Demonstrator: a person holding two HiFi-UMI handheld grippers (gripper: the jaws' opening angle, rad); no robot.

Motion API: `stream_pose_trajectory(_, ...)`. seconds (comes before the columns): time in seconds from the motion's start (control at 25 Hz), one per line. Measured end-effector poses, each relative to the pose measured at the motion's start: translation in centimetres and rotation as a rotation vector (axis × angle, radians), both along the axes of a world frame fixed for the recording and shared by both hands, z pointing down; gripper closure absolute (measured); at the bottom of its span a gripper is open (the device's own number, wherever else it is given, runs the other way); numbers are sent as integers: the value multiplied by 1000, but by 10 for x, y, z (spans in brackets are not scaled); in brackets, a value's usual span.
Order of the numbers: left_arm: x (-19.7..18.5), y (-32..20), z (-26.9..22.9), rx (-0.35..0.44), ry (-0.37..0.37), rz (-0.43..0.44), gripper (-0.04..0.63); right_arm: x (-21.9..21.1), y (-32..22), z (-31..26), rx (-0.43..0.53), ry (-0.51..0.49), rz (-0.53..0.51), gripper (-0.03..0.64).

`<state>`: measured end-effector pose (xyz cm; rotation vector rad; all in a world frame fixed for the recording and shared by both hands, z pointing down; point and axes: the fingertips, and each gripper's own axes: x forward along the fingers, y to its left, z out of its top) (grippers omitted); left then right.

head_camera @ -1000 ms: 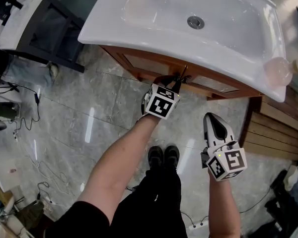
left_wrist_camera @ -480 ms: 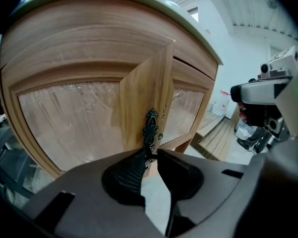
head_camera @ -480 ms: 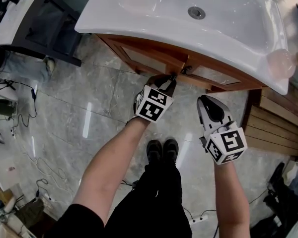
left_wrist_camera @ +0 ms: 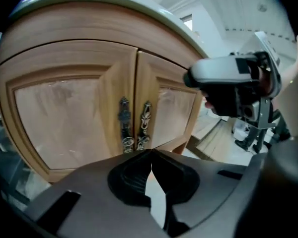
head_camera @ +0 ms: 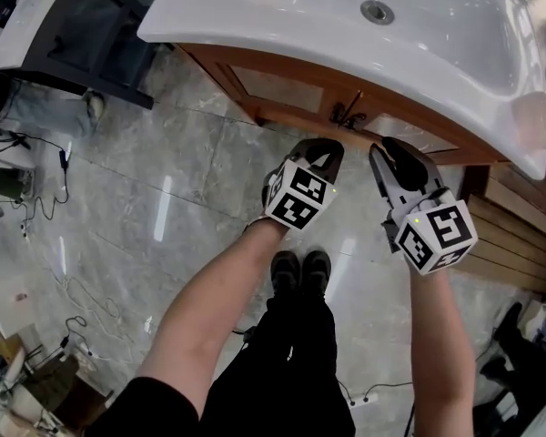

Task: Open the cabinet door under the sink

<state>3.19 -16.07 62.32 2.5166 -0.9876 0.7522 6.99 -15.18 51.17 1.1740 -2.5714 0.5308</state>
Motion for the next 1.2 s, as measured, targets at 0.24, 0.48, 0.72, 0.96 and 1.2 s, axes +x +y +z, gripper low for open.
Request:
stream_pose_trajectory(0.24,-22,-33,10,-19,-23,-99,452,6,18,28,-63,3,-12,525)
stream_pose_trajectory(0.48,-9,-48,12,-18,-17,-97,481,14,17,38,-89,-8,5,537)
stream_pose_trajectory(0.72,-10,-51,12,-21,-34,-125,503,23,11,35,-83,-3,11,541)
stream_pose_trajectory(0.96,-9,-50,11,-38,-44,-86,509,19,3,23,-62,0,-11,543)
stream_pose_trajectory(1.2,-13,-35,10,-47,-62,0,512,-2,-13,12,-30,11,-62,537)
